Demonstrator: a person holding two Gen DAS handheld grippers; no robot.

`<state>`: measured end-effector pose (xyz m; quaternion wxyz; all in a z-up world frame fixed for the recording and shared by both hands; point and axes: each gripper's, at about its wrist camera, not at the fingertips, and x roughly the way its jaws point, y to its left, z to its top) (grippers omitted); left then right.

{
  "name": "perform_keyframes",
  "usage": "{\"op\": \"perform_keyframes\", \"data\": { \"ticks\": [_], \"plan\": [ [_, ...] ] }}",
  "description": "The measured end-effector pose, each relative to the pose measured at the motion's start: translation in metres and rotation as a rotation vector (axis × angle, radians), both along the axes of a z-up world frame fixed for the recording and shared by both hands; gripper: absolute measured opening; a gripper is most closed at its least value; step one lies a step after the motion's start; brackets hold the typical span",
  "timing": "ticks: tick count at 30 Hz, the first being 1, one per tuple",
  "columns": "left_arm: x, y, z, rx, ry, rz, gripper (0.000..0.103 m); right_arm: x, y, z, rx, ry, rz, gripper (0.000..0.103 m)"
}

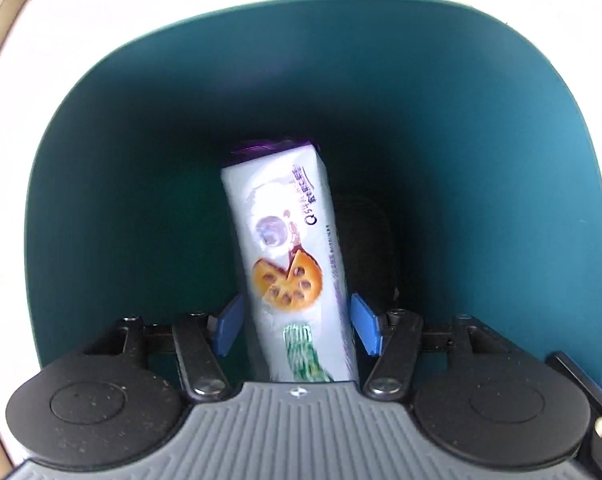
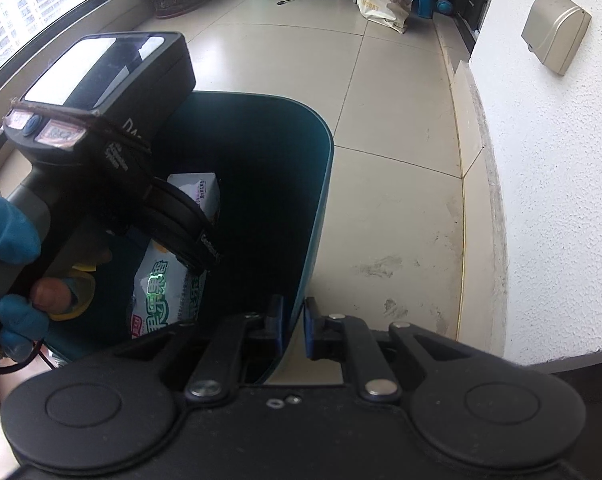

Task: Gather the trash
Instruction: 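Lift the wrapper with the left tool and drop it into the teal bin, then lower the left tool and close it on the teal plastic bag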

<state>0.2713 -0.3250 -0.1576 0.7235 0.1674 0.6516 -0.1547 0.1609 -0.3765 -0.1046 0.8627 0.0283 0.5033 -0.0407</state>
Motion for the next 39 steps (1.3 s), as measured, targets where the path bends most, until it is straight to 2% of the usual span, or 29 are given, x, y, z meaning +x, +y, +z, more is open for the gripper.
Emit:
{"op": "perform_keyframes", "data": {
  "ticks": [5, 8, 12, 18, 20, 22, 24, 28, 34, 39],
  "plan": [
    [-0.018, 0.005, 0.026, -0.053, -0.051, -0.009, 0.058, 0.000, 0.001, -0.001, 0.001, 0.003, -0.008, 0.009],
    [-0.038, 0.021, 0.057, -0.103, -0.116, -0.028, 0.058, 0.000, 0.000, -0.001, 0.004, 0.003, -0.012, 0.008],
    [-0.059, 0.052, 0.094, -0.182, -0.164, -0.009, 0.060, 0.000, 0.004, -0.002, -0.017, 0.009, -0.015, 0.008],
    [-0.092, 0.103, 0.130, -0.264, -0.236, 0.053, 0.061, 0.001, 0.010, -0.002, -0.028, 0.021, -0.027, 0.008],
    [-0.095, 0.139, 0.136, -0.284, -0.253, 0.084, 0.070, 0.002, 0.010, -0.002, -0.026, 0.027, -0.033, 0.008],
    [-0.095, 0.161, 0.136, -0.308, -0.260, 0.112, 0.076, 0.003, 0.010, -0.001, -0.025, 0.032, -0.040, 0.008],
    [-0.098, 0.172, 0.128, -0.348, -0.251, 0.145, 0.083, 0.004, 0.011, -0.001, -0.033, 0.033, -0.042, 0.008],
    [-0.094, 0.193, 0.097, -0.339, -0.179, 0.231, 0.084, 0.006, 0.012, -0.002, -0.040, 0.032, -0.046, 0.009],
    [-0.102, 0.216, 0.007, -0.234, -0.085, 0.336, 0.084, 0.005, 0.016, -0.004, -0.065, 0.026, -0.021, 0.010],
    [-0.097, 0.211, -0.078, -0.124, -0.012, 0.356, 0.084, 0.001, 0.015, -0.003, -0.056, 0.021, -0.016, 0.011]
  ]
}}
